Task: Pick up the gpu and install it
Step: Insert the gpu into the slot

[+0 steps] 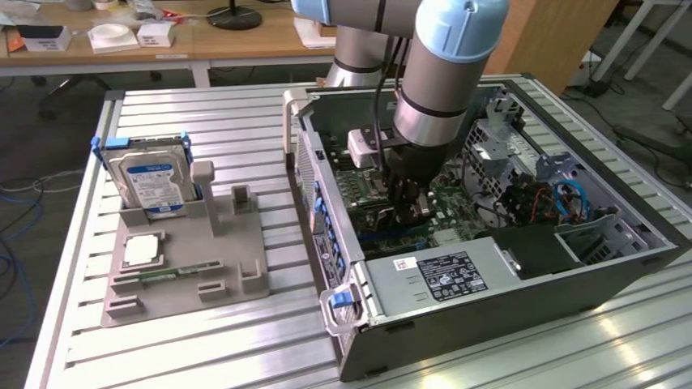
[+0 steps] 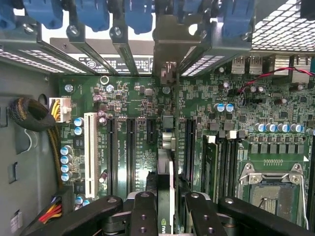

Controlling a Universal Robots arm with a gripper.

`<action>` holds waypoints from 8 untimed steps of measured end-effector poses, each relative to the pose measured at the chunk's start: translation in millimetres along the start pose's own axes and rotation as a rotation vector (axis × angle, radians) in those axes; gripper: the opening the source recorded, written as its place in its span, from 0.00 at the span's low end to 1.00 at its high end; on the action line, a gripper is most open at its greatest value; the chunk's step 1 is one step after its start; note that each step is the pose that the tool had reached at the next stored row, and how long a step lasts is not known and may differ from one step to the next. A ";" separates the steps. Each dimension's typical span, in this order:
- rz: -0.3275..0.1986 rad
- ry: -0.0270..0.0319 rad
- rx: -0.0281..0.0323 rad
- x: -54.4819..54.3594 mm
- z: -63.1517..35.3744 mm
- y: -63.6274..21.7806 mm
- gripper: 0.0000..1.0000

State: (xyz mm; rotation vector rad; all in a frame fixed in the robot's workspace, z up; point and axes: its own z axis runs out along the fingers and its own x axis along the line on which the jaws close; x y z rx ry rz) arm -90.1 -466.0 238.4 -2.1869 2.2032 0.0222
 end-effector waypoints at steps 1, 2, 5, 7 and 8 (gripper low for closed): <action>0.000 0.0000 0.0000 0.0 0.0 0.1 0.27; 0.000 0.0001 0.0000 0.0 0.0 0.1 0.27; 0.000 -0.0001 0.0000 0.0 0.0 0.1 0.27; 0.000 -0.0001 0.0000 0.0 -0.1 0.1 0.27; 0.000 -0.0005 0.0001 -0.1 -0.6 0.1 0.27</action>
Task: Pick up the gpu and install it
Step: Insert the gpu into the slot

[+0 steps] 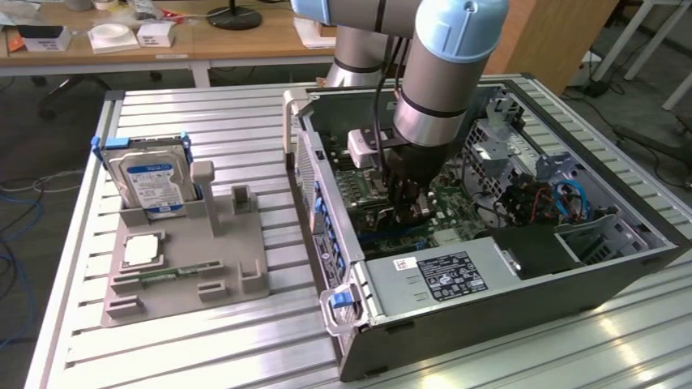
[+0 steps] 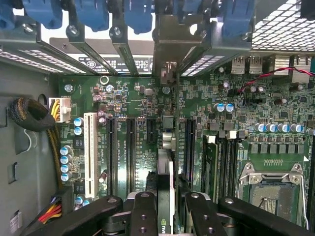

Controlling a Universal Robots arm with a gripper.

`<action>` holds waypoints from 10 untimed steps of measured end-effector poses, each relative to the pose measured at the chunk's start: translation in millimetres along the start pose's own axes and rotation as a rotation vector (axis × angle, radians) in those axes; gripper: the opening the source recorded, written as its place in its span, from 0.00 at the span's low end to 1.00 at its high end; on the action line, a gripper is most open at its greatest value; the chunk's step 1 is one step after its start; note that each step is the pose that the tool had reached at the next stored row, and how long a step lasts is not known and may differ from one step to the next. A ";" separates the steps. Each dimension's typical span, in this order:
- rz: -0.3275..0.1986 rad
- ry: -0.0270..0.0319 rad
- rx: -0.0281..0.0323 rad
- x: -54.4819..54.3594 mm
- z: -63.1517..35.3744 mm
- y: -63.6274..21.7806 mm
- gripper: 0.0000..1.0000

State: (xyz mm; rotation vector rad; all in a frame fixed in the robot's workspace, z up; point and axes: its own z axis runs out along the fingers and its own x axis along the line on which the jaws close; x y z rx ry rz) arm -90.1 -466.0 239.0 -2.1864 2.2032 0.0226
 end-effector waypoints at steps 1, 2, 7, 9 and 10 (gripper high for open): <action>0.000 -0.0011 0.0005 -0.1 -0.9 0.0 0.27; 0.000 -0.0019 0.0009 -0.3 -2.2 -0.1 0.27; 0.000 0.0001 0.0000 -0.2 -6.1 -0.1 0.27; 0.000 0.0003 0.0000 -0.2 -6.2 -0.1 0.27; 0.000 0.0004 -0.0001 -0.2 -6.2 -0.1 0.27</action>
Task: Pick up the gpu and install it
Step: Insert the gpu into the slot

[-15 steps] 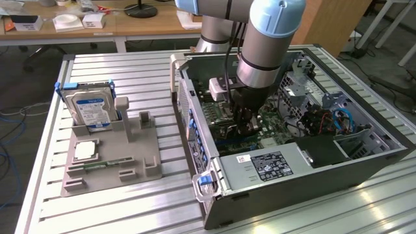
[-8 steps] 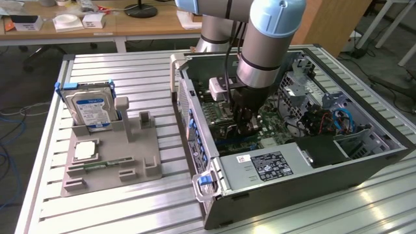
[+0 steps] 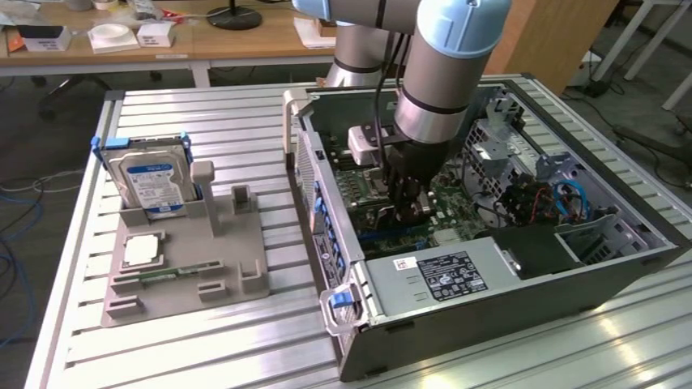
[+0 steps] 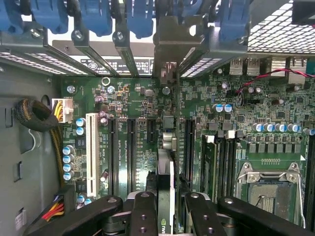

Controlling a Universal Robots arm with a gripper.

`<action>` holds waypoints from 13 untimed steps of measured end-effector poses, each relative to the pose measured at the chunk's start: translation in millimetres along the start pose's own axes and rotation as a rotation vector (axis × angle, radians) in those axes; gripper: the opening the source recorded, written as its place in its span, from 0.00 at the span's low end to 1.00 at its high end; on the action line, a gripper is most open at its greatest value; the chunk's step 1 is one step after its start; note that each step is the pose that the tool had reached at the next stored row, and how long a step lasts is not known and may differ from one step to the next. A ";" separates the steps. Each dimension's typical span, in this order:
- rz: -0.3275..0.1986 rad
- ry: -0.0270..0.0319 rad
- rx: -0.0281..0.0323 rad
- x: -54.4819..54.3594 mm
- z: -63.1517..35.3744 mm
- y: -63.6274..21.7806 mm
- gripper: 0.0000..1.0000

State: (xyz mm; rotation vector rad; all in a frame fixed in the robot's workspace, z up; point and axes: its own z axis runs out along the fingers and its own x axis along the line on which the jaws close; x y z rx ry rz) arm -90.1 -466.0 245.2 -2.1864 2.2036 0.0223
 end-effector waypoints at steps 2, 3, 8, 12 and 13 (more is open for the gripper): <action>0.000 0.0001 0.0000 0.0 0.0 0.0 0.27; 0.000 0.0001 0.0000 0.0 0.0 0.0 0.27; 0.009 0.0002 0.0003 0.0 0.0 -0.1 0.27; 0.016 0.0003 0.0006 0.0 0.0 -0.1 0.27; 0.017 0.0003 0.0006 0.0 0.0 -0.1 0.27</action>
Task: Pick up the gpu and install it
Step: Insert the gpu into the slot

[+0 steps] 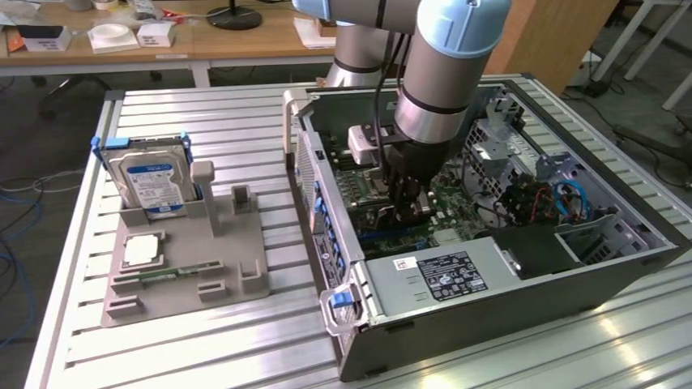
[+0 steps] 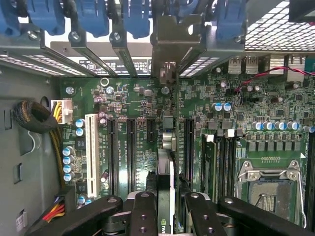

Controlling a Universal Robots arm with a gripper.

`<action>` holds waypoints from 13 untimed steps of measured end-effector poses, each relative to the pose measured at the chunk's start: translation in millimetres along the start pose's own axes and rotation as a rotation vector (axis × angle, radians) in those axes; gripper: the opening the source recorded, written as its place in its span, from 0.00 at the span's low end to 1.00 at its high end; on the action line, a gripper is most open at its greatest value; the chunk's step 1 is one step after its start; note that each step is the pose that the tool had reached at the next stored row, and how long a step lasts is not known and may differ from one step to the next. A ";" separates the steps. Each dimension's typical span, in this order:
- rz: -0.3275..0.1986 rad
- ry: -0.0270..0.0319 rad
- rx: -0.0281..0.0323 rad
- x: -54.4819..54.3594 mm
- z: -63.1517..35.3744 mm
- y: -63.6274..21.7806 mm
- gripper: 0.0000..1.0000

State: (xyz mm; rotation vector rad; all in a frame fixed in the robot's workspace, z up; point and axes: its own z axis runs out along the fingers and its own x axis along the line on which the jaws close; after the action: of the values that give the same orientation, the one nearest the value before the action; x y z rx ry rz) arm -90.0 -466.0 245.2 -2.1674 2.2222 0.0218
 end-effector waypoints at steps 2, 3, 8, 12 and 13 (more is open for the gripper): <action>0.001 0.0000 0.0000 0.0 0.0 0.0 0.27; 0.001 0.0000 0.0000 0.0 0.0 0.0 0.27; 0.001 -0.0001 0.0001 0.0 2.0 0.0 0.27; 0.001 0.0004 -0.0001 0.2 3.3 0.0 0.27; 0.001 0.0004 -0.0001 0.2 3.6 0.0 0.27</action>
State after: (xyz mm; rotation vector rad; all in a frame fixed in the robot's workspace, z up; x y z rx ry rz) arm -90.0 -466.0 241.6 -2.1666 2.2235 0.0215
